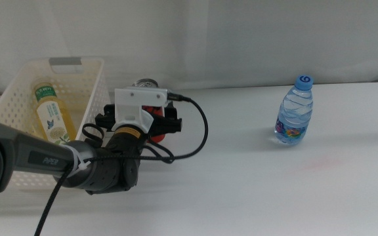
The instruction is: Use arms to grab the bottles and put them into the dustbin to the left of the table.
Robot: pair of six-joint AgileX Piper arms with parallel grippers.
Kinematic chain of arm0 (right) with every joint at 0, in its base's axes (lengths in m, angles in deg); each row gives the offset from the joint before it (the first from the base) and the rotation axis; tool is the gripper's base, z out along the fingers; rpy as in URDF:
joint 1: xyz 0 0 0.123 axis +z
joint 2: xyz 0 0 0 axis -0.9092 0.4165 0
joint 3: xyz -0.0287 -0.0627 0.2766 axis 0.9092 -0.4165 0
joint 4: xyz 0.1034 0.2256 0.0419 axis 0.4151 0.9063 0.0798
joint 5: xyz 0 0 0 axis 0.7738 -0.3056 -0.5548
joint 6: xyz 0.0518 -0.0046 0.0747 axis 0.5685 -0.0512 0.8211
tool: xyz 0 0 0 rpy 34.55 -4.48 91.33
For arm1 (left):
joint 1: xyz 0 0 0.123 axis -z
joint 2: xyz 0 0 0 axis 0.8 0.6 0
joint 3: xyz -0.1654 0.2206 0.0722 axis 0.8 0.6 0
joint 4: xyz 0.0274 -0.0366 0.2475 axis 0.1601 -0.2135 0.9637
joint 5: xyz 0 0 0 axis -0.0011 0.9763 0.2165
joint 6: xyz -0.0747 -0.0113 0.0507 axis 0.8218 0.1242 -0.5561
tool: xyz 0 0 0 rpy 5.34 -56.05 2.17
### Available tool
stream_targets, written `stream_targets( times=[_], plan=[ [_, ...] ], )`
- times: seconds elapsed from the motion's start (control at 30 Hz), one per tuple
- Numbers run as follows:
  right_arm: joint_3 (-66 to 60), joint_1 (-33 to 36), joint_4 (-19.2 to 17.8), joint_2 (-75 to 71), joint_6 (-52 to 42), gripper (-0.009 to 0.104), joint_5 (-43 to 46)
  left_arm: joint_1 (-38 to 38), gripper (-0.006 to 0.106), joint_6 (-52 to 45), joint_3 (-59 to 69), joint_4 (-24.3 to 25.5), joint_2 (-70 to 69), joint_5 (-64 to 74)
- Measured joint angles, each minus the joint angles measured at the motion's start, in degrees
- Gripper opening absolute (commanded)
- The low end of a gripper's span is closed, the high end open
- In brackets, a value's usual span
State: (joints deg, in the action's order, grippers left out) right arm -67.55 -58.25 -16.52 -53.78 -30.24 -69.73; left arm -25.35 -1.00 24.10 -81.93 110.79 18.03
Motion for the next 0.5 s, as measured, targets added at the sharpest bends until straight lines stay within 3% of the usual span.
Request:
stream_targets(
  times=[0.13, 0.3, 0.43, 0.5],
  plan=[
    [0.0, 0.0, 0.0, 0.0, 0.0, 0.103, 0.0, 0.0, 0.083, 0.6, -1.0, -4.0, 0.1, -0.1],
    [0.0, 0.0, 0.0, 0.0, 0.0, 0.103, 0.0, 0.0, 0.069, 0.8, -1.2, -5.0, 0.7, -0.1],
    [0.0, 0.0, 0.0, 0.0, 0.0, 0.103, 0.0, 0.0, 0.037, 1.1, -1.2, -5.1, 1.4, -0.2],
    [0.0, 0.0, 0.0, 0.0, 0.0, 0.103, 0.0, 0.0, 0.013, 1.1, -1.2, -5.3, 1.4, -0.2]
  ],
)
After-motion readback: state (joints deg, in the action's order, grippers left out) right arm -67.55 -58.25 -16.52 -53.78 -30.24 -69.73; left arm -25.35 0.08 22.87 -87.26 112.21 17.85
